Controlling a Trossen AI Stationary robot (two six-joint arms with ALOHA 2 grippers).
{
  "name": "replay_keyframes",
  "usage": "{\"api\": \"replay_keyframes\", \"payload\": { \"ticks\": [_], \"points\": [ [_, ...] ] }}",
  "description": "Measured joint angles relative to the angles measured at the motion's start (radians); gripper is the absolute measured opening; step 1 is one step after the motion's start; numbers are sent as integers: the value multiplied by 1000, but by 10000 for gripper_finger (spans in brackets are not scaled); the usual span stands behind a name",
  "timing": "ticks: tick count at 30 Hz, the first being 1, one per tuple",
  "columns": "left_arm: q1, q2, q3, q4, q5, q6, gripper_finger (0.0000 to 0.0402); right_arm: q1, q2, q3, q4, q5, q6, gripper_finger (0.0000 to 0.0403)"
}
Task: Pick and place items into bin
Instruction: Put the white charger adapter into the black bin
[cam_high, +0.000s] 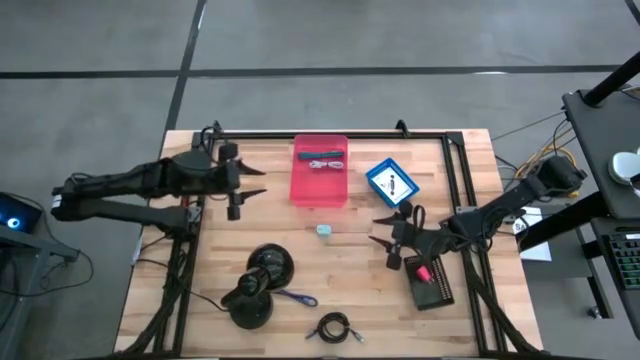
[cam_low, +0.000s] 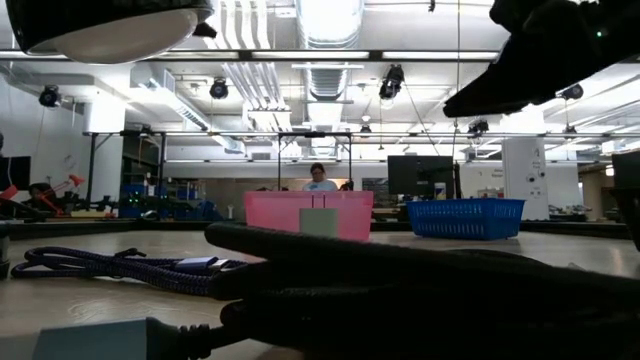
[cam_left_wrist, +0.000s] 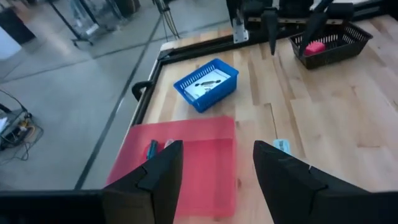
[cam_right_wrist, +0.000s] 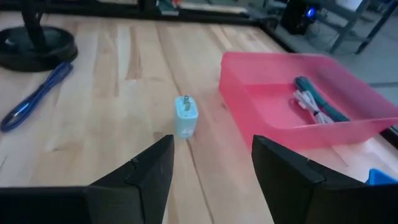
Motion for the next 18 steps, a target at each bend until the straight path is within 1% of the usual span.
{"api": "replay_keyframes", "payload": {
  "ticks": [4, 6, 9, 13, 16, 18],
  "points": [
    [-1, -105, -161, 145, 0, -15, 180, -37, 0, -29, 111, -14, -62, 203],
    [-1, -144, -228, 235, 1, -46, 180, -61, 0, -31, 141, -47, -88, 203],
    [-1, -192, -320, 343, 1, -52, 180, -94, 0, -31, 198, -105, -111, 203],
    [-1, -239, -428, 423, 1, -59, 180, -118, 0, -31, 273, -115, -140, 203],
    [-1, -267, -490, 450, 1, -114, 180, -134, 5, -31, 313, -122, -160, 203],
    [-2, -288, -526, 457, 1, -152, 180, -150, 23, -29, 331, -160, -182, 203]
  ]
}}
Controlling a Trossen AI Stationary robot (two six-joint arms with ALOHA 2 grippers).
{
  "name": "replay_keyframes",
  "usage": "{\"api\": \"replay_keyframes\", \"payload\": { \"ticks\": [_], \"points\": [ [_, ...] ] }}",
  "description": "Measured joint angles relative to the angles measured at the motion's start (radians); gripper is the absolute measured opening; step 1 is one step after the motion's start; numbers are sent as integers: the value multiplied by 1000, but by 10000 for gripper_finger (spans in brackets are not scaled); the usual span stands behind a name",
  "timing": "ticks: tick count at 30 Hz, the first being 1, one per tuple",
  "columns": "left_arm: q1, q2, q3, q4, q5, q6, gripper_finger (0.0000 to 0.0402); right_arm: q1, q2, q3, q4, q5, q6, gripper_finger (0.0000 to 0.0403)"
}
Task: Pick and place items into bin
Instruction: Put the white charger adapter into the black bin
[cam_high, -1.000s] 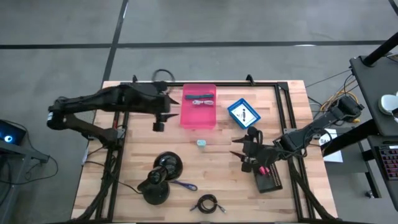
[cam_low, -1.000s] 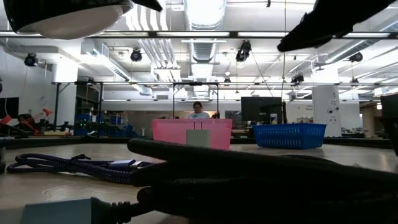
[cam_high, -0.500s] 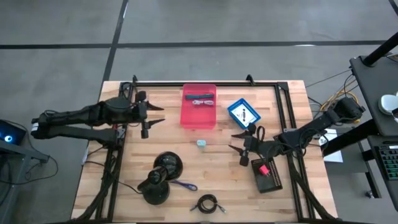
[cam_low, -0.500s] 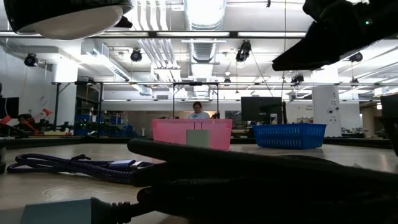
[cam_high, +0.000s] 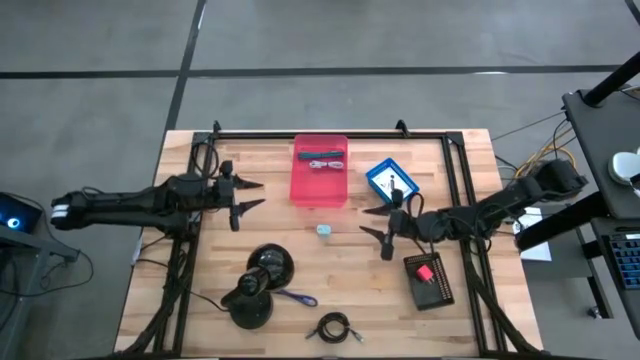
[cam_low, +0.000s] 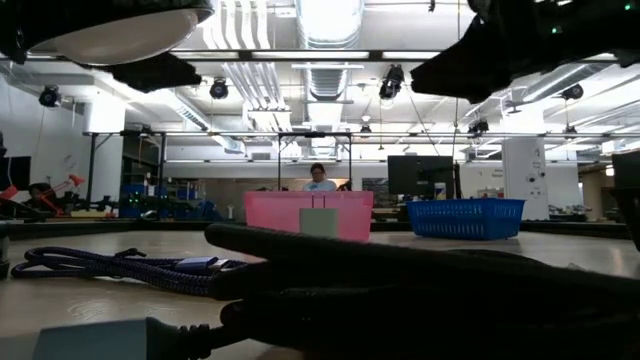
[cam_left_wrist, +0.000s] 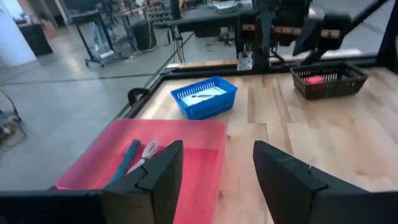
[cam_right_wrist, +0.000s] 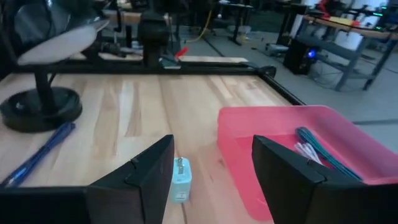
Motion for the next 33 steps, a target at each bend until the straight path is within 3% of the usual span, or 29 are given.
{"api": "replay_keyframes", "payload": {
  "ticks": [9, 18, 26, 33],
  "points": [
    [0, -118, -113, 87, 4, -31, 180, -71, 215, 142, -29, -59, -90, 203],
    [0, -255, -200, 88, 47, -54, 180, -112, 359, 210, -70, -63, 9, 203],
    [1, -349, -242, 87, 53, -49, 180, -164, 458, 234, -59, -222, 75, 203],
    [1, -393, -257, 88, 54, -24, 180, -187, 558, 303, -61, -275, 67, 203]
  ]
}}
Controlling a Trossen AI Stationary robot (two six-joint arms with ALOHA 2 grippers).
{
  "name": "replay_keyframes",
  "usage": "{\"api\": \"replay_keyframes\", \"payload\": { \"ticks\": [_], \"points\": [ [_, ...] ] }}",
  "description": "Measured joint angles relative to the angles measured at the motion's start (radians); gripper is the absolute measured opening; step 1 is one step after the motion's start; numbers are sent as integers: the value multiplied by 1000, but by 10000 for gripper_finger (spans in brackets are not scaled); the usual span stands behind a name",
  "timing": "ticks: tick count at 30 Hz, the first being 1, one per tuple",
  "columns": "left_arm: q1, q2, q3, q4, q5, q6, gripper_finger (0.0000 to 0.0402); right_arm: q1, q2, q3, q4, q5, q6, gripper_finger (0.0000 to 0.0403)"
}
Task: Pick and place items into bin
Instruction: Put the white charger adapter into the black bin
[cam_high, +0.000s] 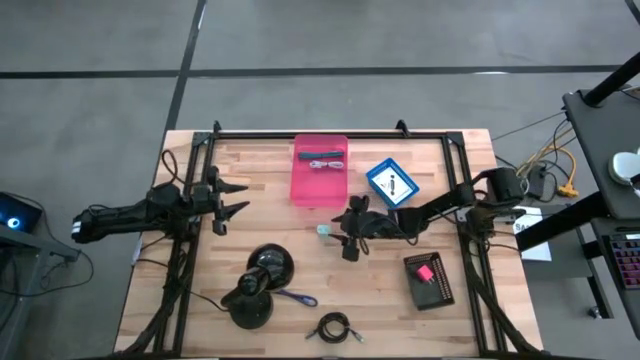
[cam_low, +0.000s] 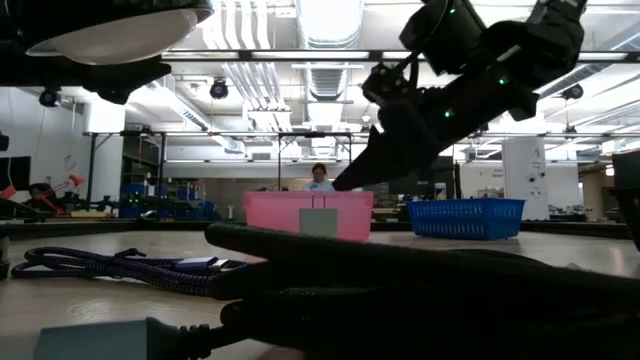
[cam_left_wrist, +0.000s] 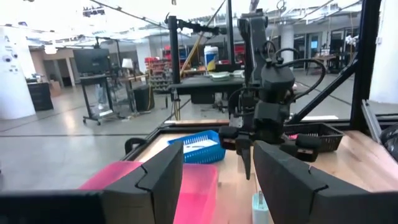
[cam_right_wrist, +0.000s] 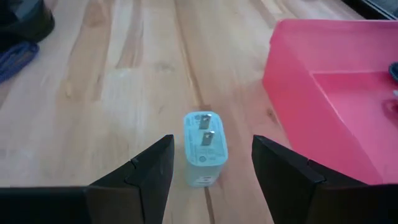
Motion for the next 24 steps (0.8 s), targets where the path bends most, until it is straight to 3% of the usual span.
{"api": "replay_keyframes", "payload": {
  "ticks": [7, 17, 24],
  "points": [
    [0, -7, -3, -4, 1, 2, 180, -8, 40, 38, -44, -20, 5, 220],
    [0, -4, -4, -2, -1, 2, 180, -17, 62, 40, -55, -22, 19, 284],
    [0, -3, -4, -2, -1, 2, 180, -18, 97, 40, -25, -20, 15, 291]
  ]
}}
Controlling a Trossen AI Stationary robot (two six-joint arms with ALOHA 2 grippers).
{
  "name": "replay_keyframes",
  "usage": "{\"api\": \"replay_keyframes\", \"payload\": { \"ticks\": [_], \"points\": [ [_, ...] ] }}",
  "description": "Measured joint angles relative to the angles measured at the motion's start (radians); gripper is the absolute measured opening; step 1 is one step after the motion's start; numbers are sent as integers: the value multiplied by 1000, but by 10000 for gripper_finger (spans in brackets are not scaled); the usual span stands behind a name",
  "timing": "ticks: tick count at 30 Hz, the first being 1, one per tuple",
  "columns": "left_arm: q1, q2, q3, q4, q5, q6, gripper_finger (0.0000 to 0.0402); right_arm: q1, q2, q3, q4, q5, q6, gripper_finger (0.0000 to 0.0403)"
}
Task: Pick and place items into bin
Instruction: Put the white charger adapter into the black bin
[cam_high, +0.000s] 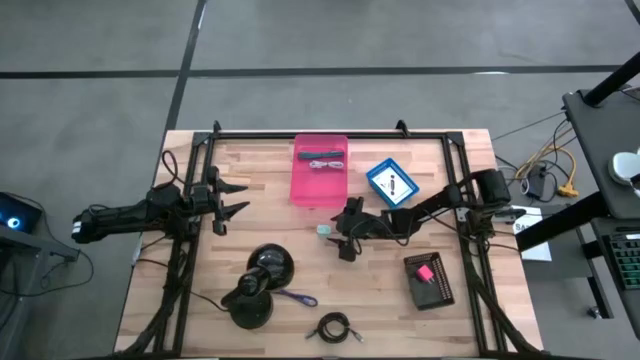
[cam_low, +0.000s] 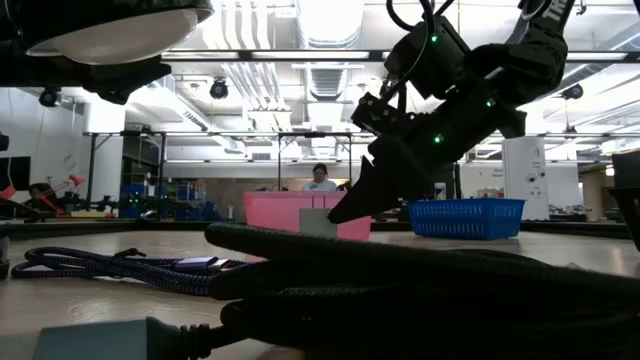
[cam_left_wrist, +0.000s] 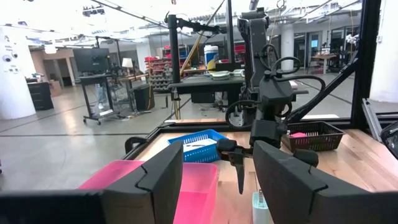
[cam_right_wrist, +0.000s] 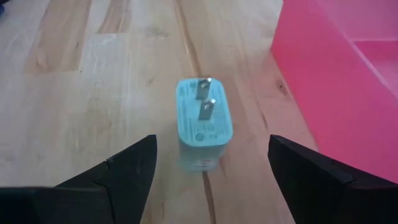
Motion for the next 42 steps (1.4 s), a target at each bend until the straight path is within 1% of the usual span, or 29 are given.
{"api": "replay_keyframes", "payload": {
  "ticks": [6, 17, 23, 30, 36, 39, 42],
  "points": [
    [0, 1, 0, 0, 0, 39, 180, 0, 16, 1, 45, 0, -7, 278],
    [0, 7, 0, 0, 0, 43, 180, 1, 90, 61, 43, 0, -32, 253],
    [0, 11, 0, 0, 0, 43, 180, 1, 91, 68, 30, 0, -41, 232],
    [0, 13, 0, -1, 0, 43, 180, 1, 87, 67, 6, 1, -31, 195],
    [0, 13, 0, 0, 0, 44, 180, 1, 87, 67, 7, 1, -28, 141],
    [0, 13, 0, -1, 0, 44, 180, 1, 84, 67, 5, -13, 44, 111],
    [0, 13, 0, -1, 0, 44, 180, 0, 70, 67, -12, -73, 115, 105]
  ]
}}
